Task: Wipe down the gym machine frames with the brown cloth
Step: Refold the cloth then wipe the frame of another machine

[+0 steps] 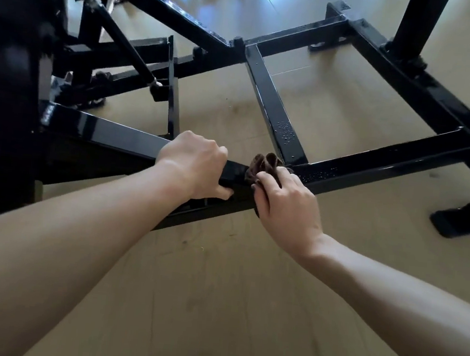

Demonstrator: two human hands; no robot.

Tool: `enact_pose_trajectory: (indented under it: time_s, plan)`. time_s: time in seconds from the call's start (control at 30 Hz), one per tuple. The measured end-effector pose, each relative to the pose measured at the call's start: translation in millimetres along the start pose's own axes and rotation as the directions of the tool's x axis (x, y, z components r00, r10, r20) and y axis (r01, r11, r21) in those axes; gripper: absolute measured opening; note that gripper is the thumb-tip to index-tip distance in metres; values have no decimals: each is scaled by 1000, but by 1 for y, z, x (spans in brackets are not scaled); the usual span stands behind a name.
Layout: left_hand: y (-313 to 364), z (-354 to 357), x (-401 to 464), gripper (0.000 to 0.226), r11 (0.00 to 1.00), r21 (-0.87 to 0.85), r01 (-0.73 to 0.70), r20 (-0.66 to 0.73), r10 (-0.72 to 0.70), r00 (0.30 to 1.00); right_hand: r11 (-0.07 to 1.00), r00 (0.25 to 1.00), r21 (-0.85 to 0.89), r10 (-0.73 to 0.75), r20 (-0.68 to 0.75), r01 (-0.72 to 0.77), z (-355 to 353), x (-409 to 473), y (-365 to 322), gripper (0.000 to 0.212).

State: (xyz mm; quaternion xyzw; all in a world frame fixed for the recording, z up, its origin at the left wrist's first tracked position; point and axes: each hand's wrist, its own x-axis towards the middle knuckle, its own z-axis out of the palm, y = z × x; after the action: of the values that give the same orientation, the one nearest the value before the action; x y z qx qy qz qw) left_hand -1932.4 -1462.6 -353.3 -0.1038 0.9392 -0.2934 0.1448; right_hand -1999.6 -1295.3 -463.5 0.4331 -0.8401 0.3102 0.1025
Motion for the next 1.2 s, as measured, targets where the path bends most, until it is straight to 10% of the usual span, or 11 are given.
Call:
enact_pose_trajectory:
  time_s: [0.57,0.93,1.2]
  plan:
    - [2,9,4,60,999,42,-20,-112,25,993,959,916,-61,282,285,-276,10,82,-12,35]
    - [5,3,0,69,995,-84,53,-23,-56,998,970,975,157,160,156,-184,-26,13,-11,24]
    - [54,-3,39,70,956,-290,-31,-66,12,998,846,875,374,460,-150,-381,-68,21,61,22]
